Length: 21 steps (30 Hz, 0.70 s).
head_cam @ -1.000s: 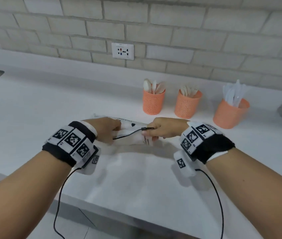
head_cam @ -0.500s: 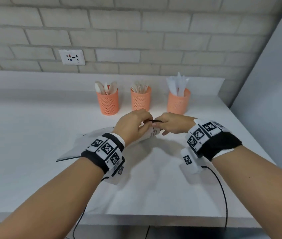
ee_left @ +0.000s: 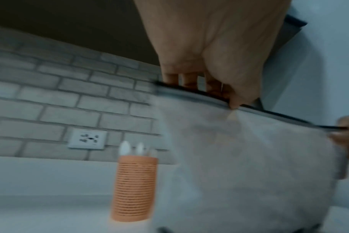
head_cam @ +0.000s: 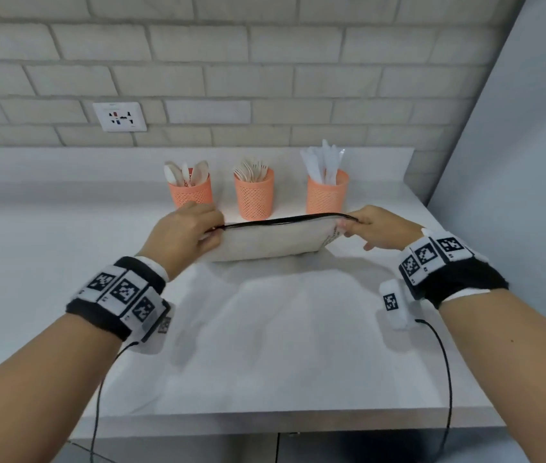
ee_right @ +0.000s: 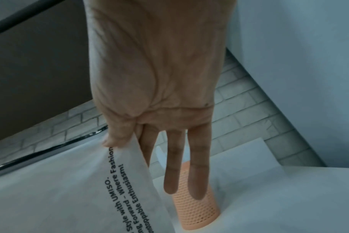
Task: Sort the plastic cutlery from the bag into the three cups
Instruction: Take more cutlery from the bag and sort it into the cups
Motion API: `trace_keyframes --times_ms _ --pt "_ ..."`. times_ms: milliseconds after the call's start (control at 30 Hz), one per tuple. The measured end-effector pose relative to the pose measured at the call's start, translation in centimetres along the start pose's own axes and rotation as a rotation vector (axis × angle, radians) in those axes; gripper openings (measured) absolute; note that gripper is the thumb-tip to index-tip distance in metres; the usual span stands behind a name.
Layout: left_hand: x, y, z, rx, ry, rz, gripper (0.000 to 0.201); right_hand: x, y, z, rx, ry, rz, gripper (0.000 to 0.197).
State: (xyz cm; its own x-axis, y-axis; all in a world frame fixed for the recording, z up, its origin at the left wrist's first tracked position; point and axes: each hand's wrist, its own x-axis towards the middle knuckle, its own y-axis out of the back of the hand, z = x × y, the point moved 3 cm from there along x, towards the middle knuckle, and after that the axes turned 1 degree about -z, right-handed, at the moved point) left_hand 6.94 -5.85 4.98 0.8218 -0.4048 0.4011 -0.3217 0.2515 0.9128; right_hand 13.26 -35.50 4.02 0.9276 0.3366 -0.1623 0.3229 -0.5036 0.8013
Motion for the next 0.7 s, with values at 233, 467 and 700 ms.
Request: trace_keyframes --times_ms 233,467,700 --pt "-2.6 0.2 -4.5 -0.005 0.165 0.070 0.003 -0.2 0.7 -1.1 -0.309 0.015 -0.108 0.035" --pt "-2.6 -0.5 -3.7 -0.160 0.221 0.044 0.006 2.4 -3.7 -6.1 -0.417 0.225 0.070 0.030" --pt "-1.4 -3.2 0.2 -0.142 0.127 -0.195 0.037 2.8 -4.6 -6.8 -0.284 0.326 0.435 0.023"
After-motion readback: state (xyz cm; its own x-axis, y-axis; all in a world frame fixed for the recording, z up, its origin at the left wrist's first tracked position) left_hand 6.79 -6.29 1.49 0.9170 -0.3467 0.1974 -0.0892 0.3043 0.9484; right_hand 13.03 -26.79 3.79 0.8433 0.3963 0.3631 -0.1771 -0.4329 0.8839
